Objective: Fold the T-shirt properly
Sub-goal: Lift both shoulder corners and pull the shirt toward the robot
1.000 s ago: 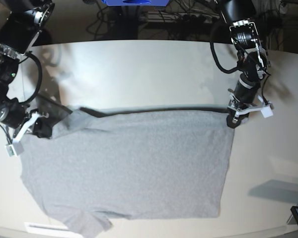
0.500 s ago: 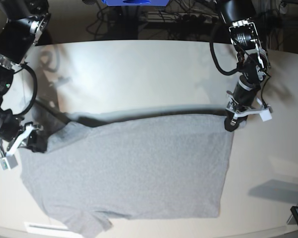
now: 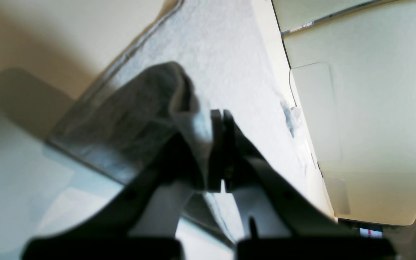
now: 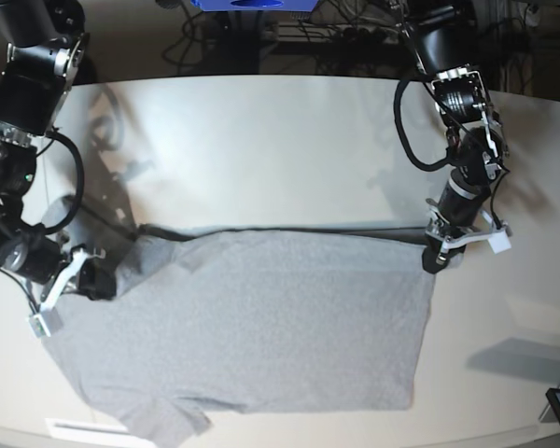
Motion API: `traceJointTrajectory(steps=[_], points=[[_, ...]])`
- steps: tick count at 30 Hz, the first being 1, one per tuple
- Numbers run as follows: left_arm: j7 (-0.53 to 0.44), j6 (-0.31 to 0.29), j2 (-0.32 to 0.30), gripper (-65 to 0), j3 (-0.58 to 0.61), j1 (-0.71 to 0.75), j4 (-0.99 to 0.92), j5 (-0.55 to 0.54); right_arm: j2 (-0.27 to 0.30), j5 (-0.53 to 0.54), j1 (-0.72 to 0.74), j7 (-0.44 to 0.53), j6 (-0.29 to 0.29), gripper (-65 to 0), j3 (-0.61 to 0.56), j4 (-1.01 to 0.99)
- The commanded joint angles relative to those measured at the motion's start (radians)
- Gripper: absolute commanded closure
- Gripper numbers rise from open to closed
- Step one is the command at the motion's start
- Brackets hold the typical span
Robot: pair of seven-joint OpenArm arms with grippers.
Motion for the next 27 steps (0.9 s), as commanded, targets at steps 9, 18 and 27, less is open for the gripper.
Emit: traceJointTrajectory(steps=[9, 18, 27], points=[[-0.012, -0.016, -0.013, 0.0, 0.01, -0.053, -0.035, -0.017, 0.061, 0.02, 0.053, 0.077, 0.003, 0.0, -0.06, -0.075], [0.032, -0.016, -0.012, 0.0, 0.012, 0.052, 0.06, -0.015, 0.084, 0.029, 0.016, -0.016, 0.003, 0.0, -0.006, -0.067], [0.032, -0.015, -0.015, 0.0, 0.012, 0.191, 0.19, -0.014, 0.061, 0.031, -0.09, -0.093, 0.003, 0.0, 0.087, 0.103]])
